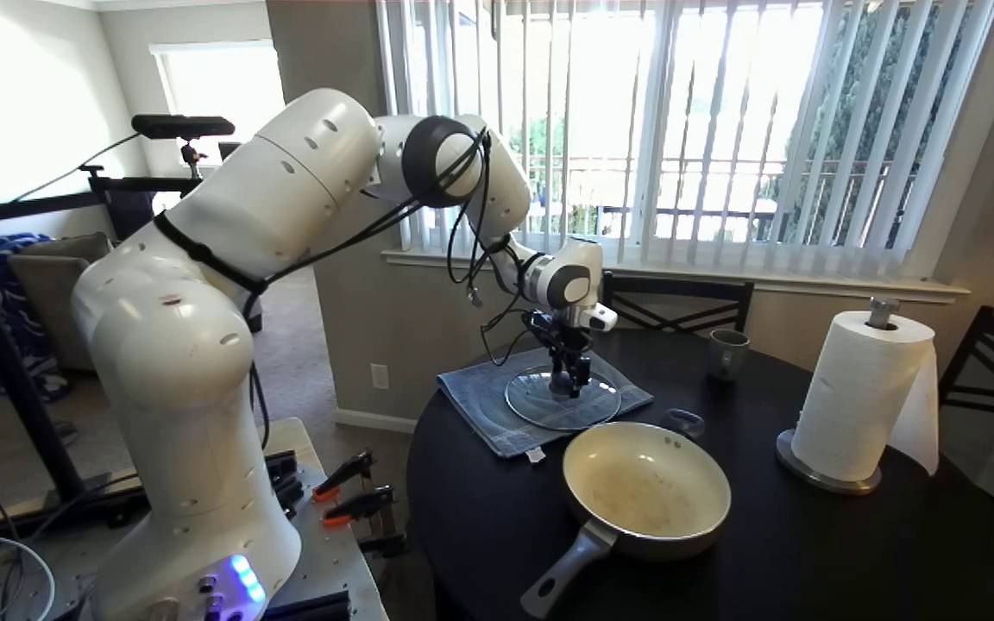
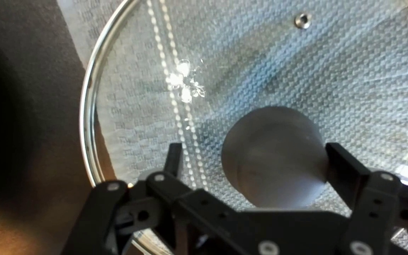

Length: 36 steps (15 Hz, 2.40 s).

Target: Lift the lid from the towel and cover the pan

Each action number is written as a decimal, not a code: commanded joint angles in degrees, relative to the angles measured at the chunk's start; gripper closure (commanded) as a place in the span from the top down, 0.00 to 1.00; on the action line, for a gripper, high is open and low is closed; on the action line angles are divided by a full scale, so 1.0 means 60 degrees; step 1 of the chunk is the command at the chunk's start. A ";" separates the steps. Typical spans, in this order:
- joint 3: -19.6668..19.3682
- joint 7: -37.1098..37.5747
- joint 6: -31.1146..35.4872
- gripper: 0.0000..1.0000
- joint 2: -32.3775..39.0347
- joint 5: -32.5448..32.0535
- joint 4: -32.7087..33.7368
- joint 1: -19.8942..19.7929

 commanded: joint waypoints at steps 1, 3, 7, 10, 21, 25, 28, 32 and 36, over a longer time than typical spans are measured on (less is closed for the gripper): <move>0.0047 0.0003 -0.0132 1.00 -0.0047 0.0218 0.0027 -0.0050; 0.0055 -0.0006 -0.0114 0.97 -0.0035 0.0218 0.0039 -0.0047; 0.0072 -0.0054 -0.0007 0.97 -0.0055 0.0213 0.0026 -0.0057; 0.0078 -0.0074 0.0018 0.98 -0.0065 0.0218 0.0042 -0.0072; 0.0149 -0.0077 -0.0037 0.33 -0.0080 0.0249 0.0143 -0.0084; 0.0231 -0.0041 0.0038 0.33 -0.0453 0.0375 -0.0228 -0.0107; 0.0295 0.0037 0.0128 0.33 -0.1240 0.0633 -0.1032 -0.0135; 0.0263 0.0079 0.0164 0.33 -0.2292 0.0949 -0.2080 -0.0137; 0.0033 0.0355 0.0269 0.33 -0.3157 0.0905 -0.2931 -0.0105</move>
